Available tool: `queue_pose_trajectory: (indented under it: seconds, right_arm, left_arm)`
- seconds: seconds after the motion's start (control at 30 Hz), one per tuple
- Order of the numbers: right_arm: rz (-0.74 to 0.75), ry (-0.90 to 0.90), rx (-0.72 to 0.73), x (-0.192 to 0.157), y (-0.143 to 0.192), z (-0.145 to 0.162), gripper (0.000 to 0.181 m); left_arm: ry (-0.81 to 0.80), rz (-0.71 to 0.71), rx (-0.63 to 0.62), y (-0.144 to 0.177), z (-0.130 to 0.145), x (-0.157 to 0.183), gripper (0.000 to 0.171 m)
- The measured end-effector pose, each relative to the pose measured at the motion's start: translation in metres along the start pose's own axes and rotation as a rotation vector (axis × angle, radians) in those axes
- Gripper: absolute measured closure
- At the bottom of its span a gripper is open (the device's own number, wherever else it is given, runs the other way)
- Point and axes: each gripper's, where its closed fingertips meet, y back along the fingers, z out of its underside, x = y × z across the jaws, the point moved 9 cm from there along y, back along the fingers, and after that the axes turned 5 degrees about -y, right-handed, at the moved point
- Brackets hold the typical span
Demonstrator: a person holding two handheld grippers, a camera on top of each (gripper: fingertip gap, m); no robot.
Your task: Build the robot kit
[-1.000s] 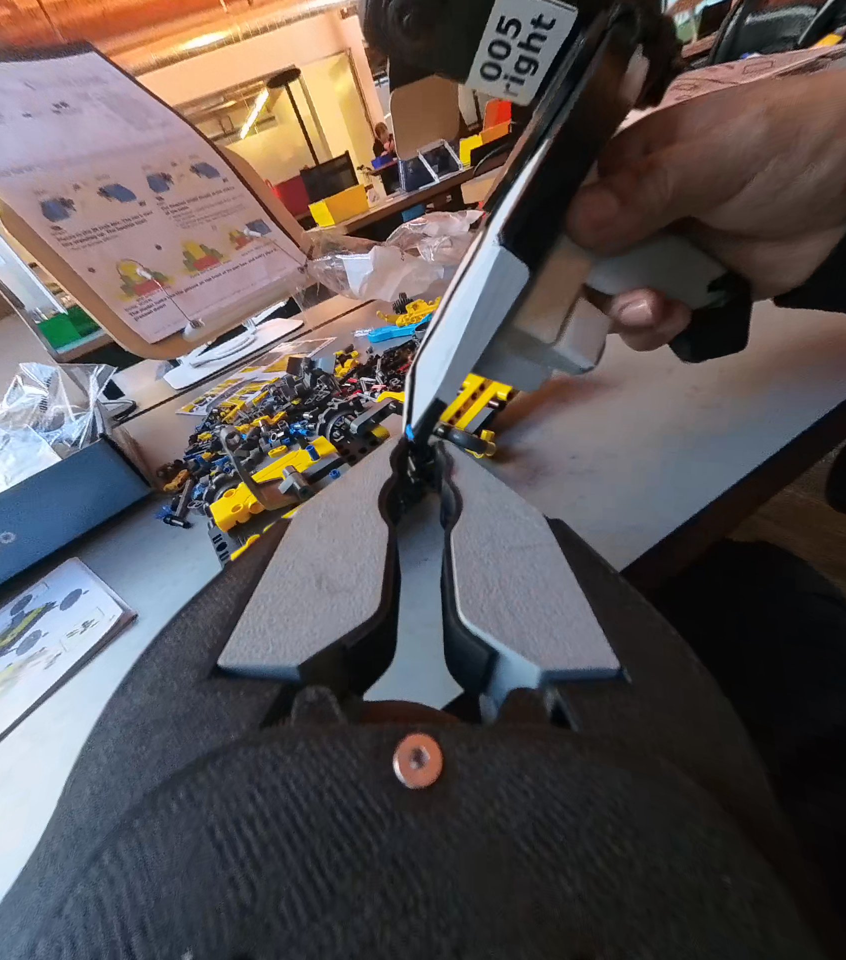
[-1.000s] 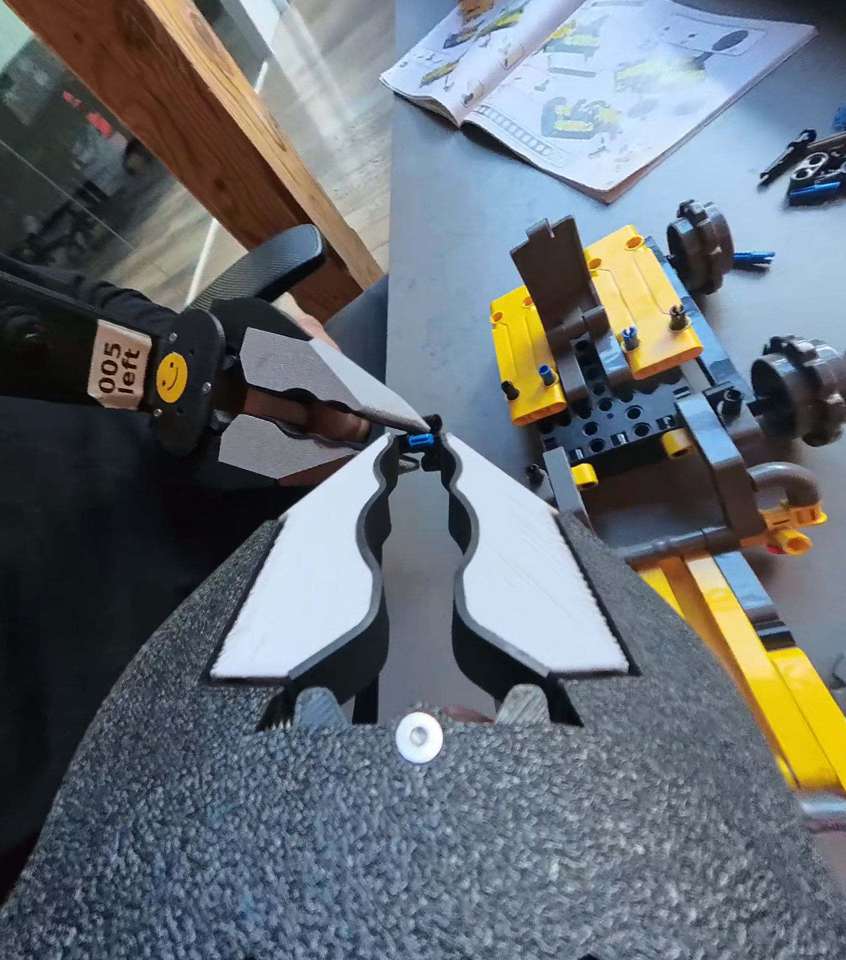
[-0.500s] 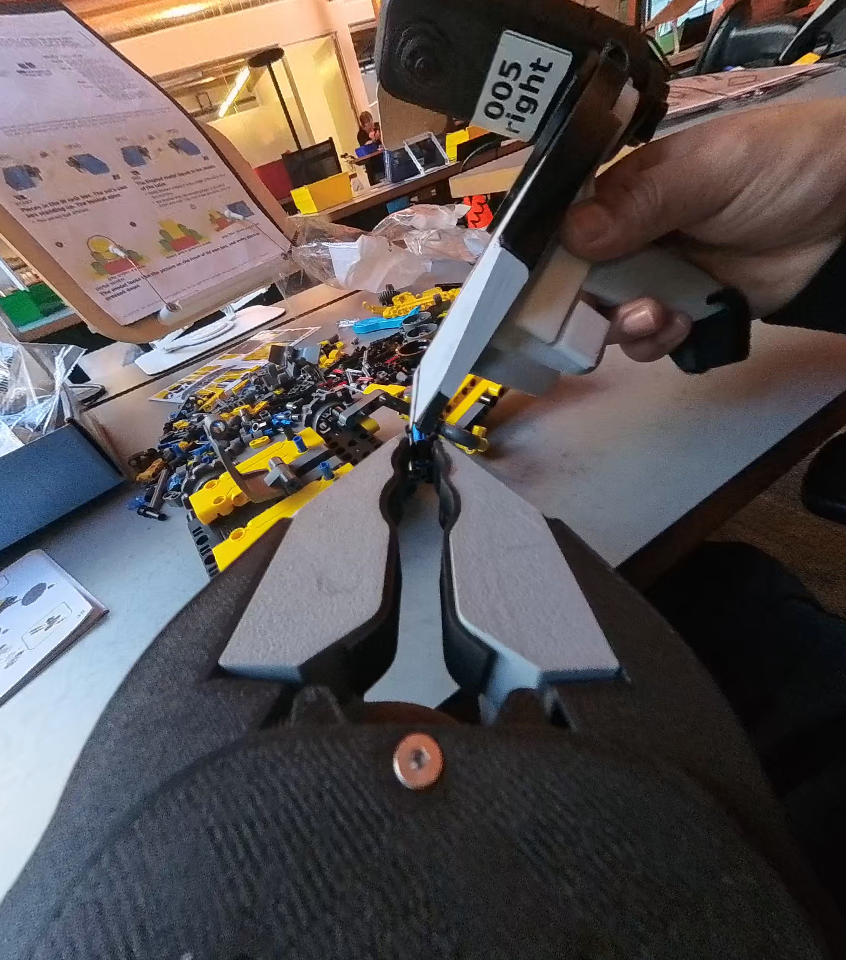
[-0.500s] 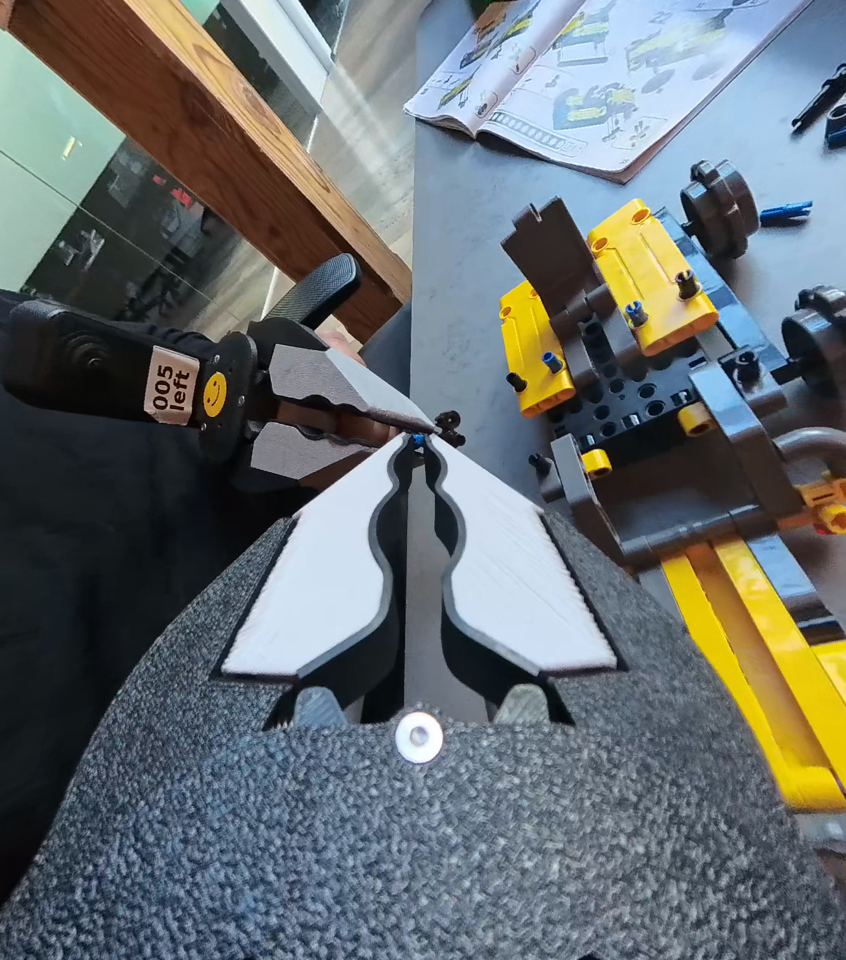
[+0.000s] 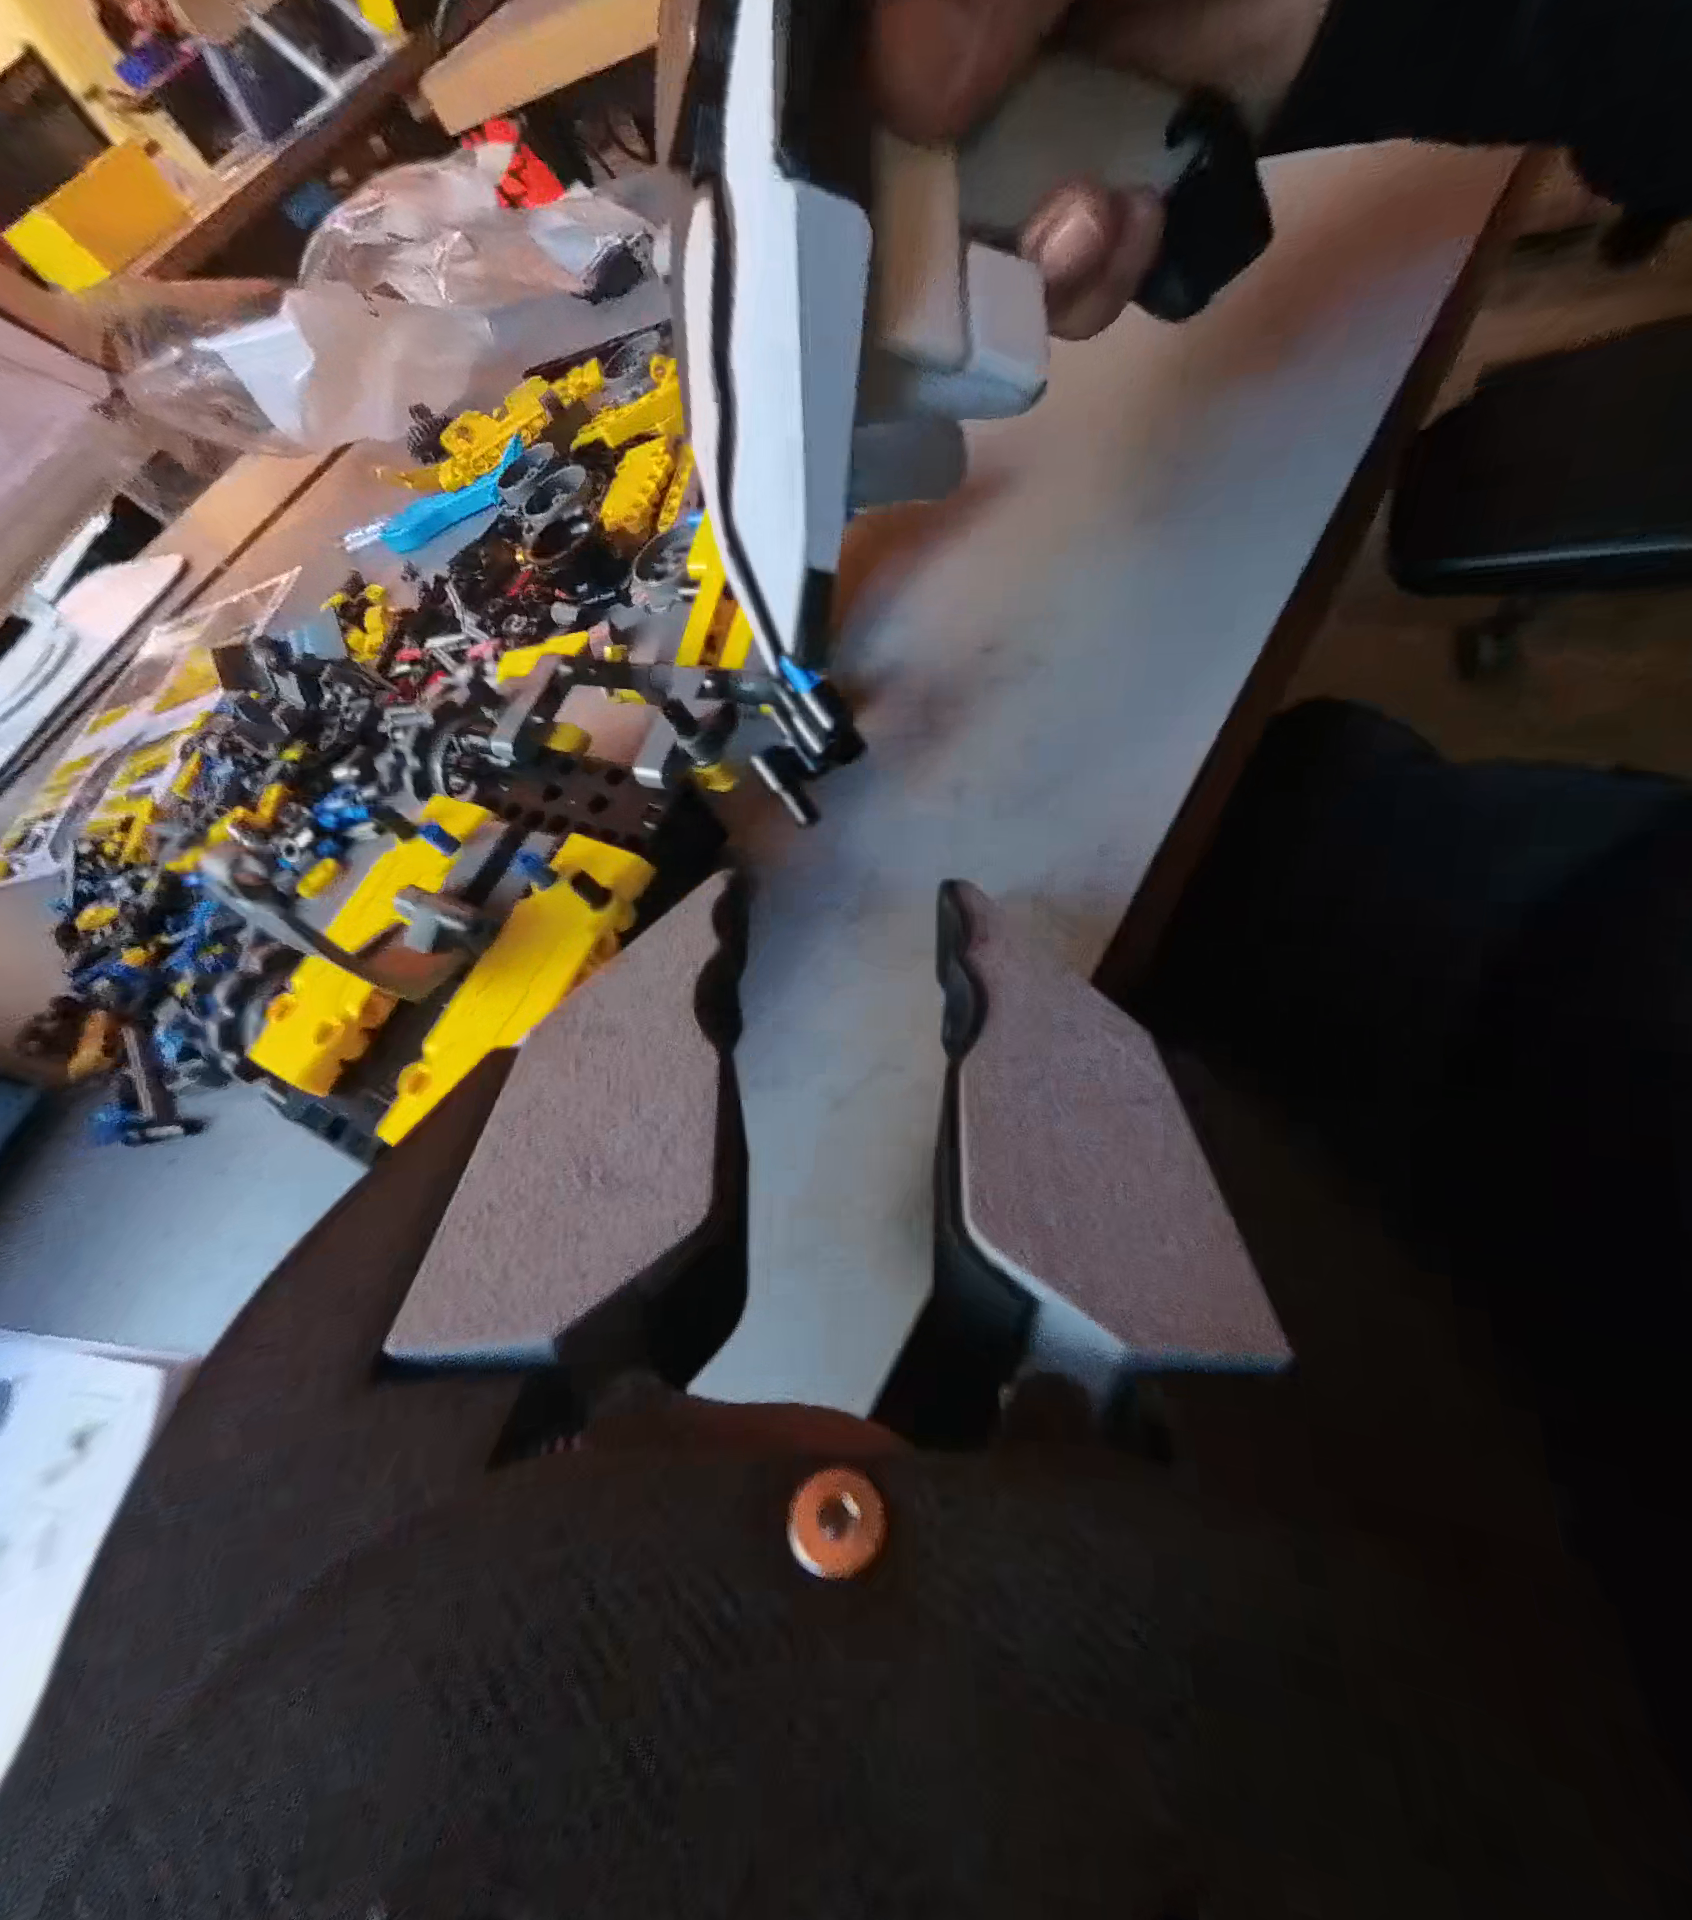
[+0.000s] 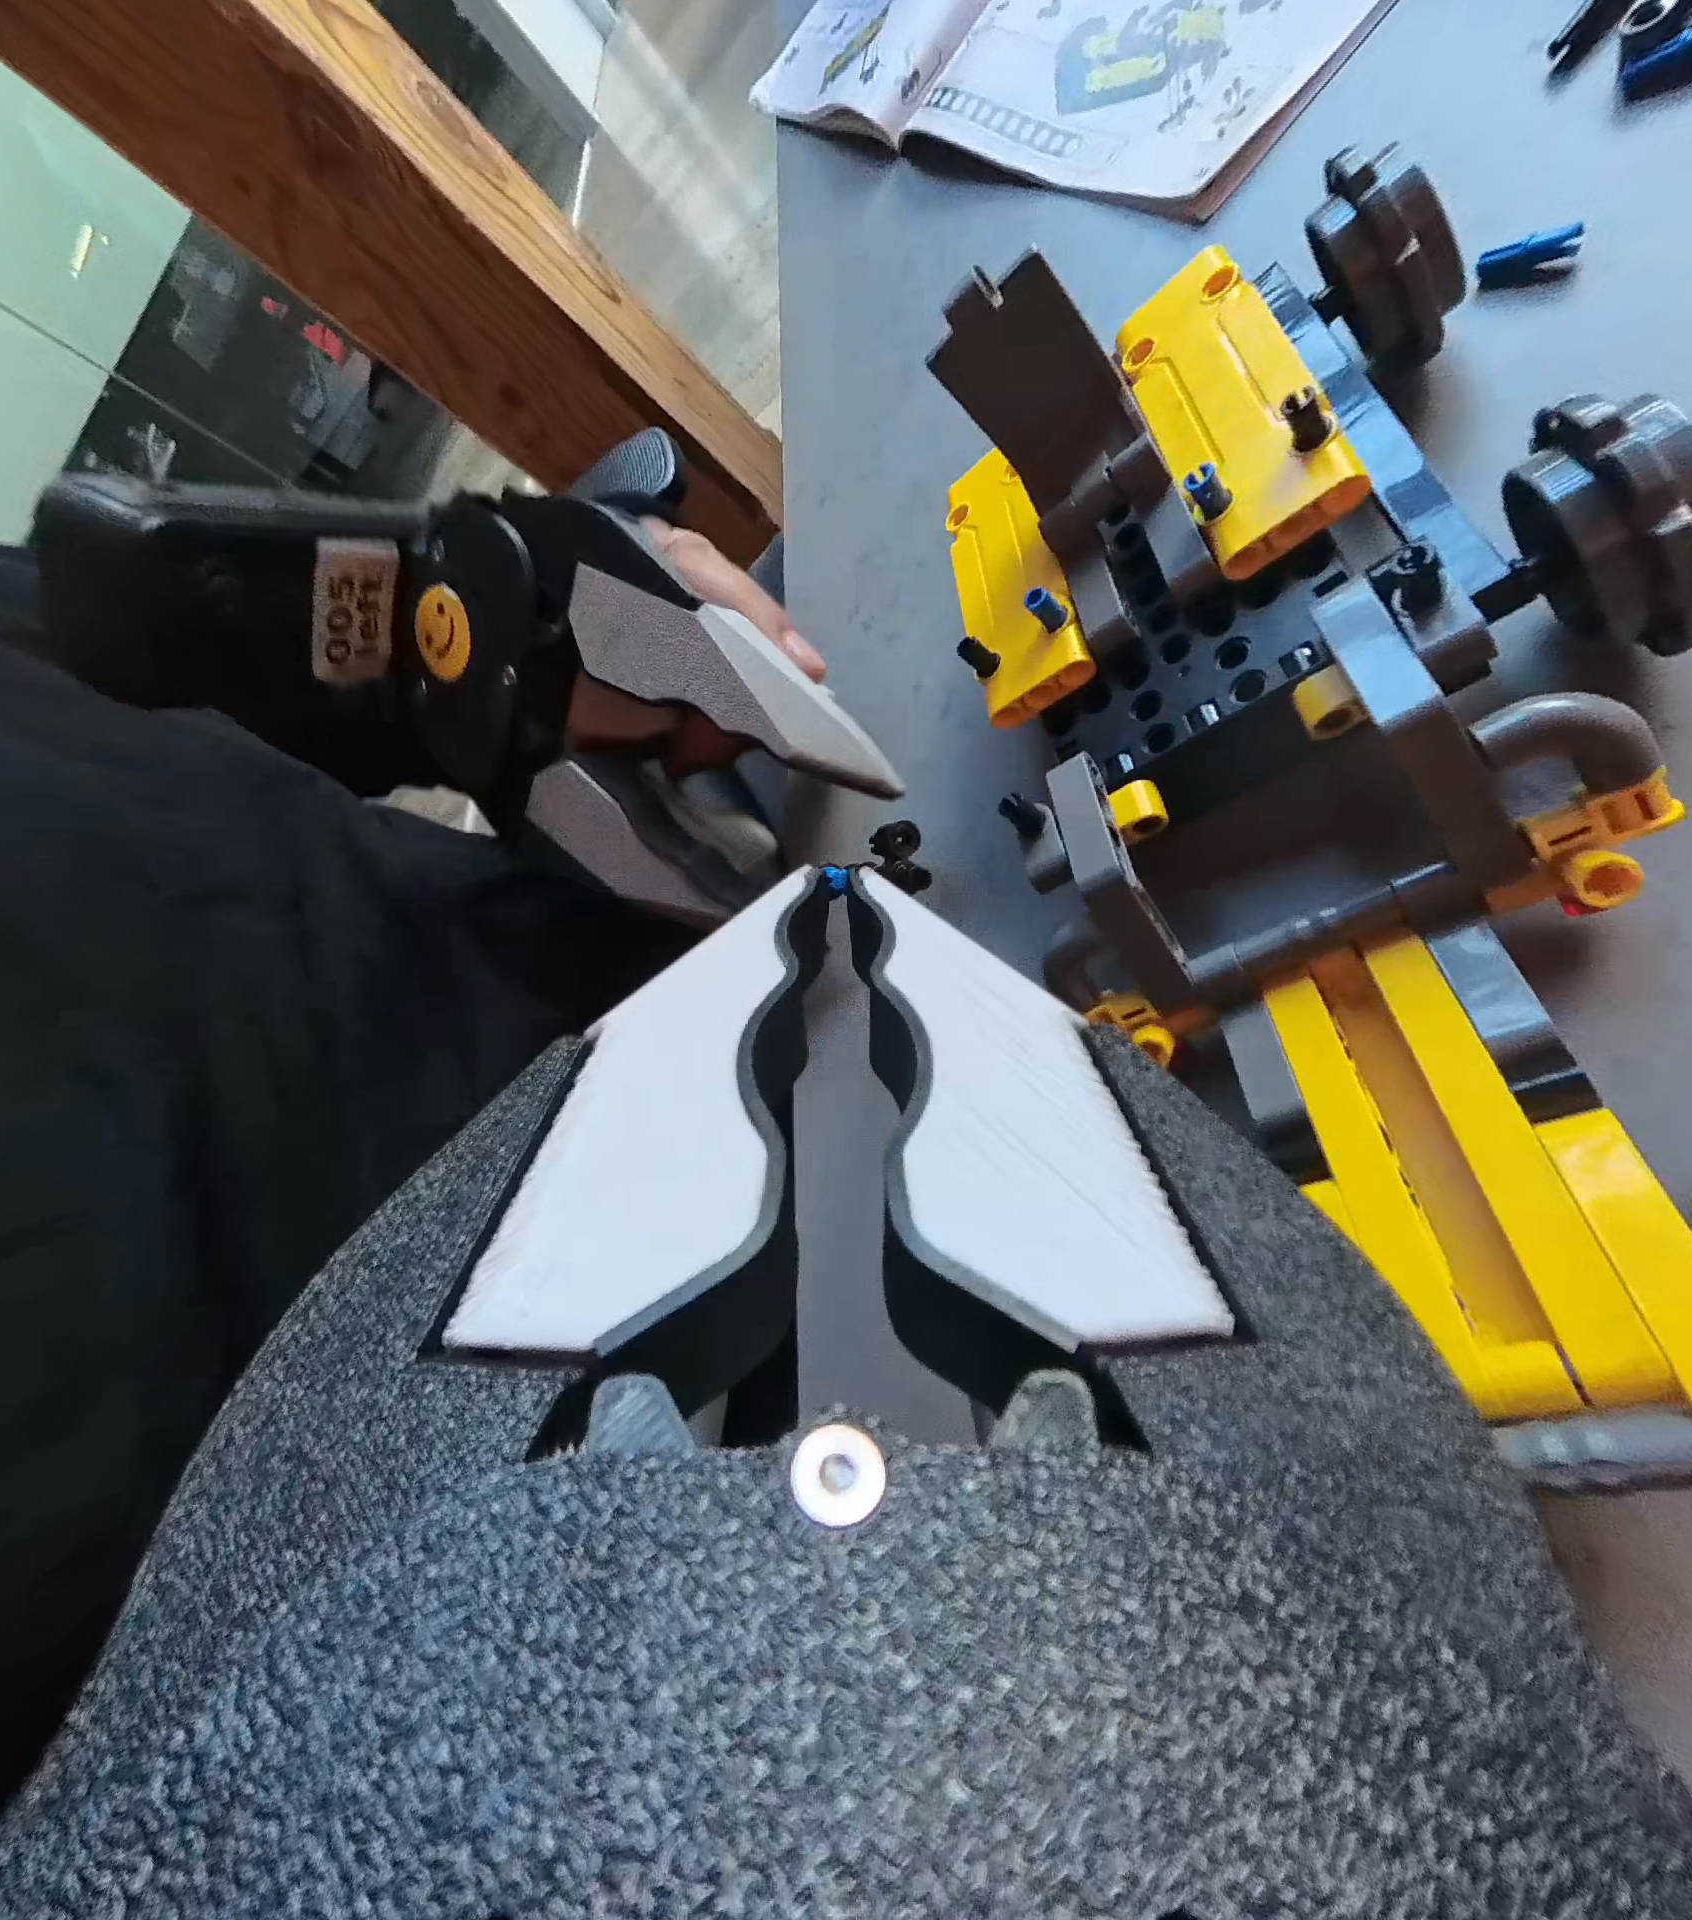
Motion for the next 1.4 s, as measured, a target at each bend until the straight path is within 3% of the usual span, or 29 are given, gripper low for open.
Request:
queue_pose_trajectory:
  seconds: [0.07, 0.13, 0.27, 0.37, 0.5, 0.77, 1.13, 1.3, 1.4]
  right_arm:
    - [-0.01, 0.007, -0.033, -0.001, -0.001, 0.0, 0.178]
    - [-0.021, 0.01, -0.059, -0.001, -0.002, -0.001, 0.178]
    - [-0.044, 0.008, -0.089, -0.001, -0.007, -0.004, 0.178]
    - [-0.06, 0.001, -0.104, 0.0, -0.01, -0.004, 0.178]
    - [-0.079, -0.004, -0.122, 0.0, -0.012, -0.003, 0.178]
    - [-0.094, -0.013, -0.126, 0.0, -0.012, -0.004, 0.178]
    - [-0.086, -0.018, -0.147, 0.002, -0.015, -0.003, 0.178]
    - [-0.054, -0.014, -0.142, 0.003, -0.016, -0.005, 0.178]
    - [0.033, 0.012, -0.123, 0.003, -0.016, -0.007, 0.177]
  left_arm:
    - [-0.027, 0.078, -0.009, 0.004, -0.007, -0.008, 0.136]
    - [-0.069, 0.138, -0.036, 0.002, -0.011, -0.012, 0.122]
    - [-0.205, 0.248, -0.031, -0.004, -0.009, -0.009, 0.117]
    - [-0.221, 0.321, -0.057, -0.007, -0.002, -0.013, 0.117]
    - [-0.253, 0.306, -0.055, -0.007, 0.0, -0.025, 0.131]
    - [-0.365, 0.309, -0.004, -0.014, -0.005, -0.02, 0.14]
    - [-0.381, 0.243, 0.063, -0.015, -0.002, -0.016, 0.157]
    - [-0.403, 0.161, 0.017, -0.017, 0.002, -0.017, 0.157]
    - [-0.316, 0.118, -0.055, -0.019, 0.001, -0.018, 0.157]
